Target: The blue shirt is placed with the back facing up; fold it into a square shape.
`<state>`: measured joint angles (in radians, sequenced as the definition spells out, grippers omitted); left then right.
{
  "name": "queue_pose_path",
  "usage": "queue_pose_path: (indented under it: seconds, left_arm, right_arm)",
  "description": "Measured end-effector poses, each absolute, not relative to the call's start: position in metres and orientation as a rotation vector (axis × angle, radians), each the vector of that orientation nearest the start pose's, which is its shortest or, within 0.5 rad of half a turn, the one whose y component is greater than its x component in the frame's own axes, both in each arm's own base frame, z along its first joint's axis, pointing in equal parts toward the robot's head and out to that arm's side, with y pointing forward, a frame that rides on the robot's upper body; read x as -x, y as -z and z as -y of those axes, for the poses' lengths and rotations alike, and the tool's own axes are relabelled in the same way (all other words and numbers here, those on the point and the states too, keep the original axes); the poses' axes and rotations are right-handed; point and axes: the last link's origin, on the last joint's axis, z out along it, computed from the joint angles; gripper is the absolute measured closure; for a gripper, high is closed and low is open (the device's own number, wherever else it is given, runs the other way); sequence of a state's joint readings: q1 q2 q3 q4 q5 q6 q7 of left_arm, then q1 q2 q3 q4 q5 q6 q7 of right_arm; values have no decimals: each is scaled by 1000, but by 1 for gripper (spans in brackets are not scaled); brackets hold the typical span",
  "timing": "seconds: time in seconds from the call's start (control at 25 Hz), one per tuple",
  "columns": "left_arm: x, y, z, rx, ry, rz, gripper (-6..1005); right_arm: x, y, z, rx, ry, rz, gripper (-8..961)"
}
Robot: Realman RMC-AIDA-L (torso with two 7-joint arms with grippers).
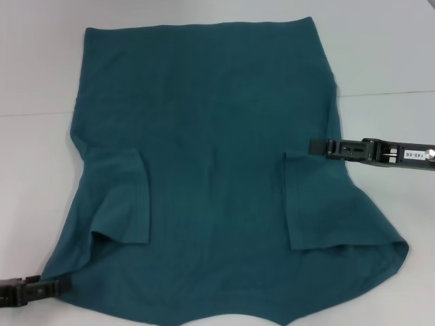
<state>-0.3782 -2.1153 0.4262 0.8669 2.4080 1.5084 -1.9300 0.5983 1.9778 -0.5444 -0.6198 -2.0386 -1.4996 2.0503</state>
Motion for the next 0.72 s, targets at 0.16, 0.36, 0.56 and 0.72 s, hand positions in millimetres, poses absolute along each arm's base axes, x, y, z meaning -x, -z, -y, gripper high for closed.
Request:
queue_pose_path:
  seconds: [0.16,0.36,0.56,0.72]
  left_arm:
    - [353,-31,-285,2280,359,1509,98]
    - [348,-29,-288,2293,355,1511,98]
    - [346,-28,-290,2305,353,1515,98]
    - [344,-26,-291,2318,344,1517,99]
  right_arm:
    - [-275,-52,-367,2342,-833,-1476,35]
    - [-276,-54,-367,2335,-832,-1481,37]
    - [-277,-54,-366,2331,-835,-1483,38]
    - [-277,-55,-366,2329,-836,-1483,37]
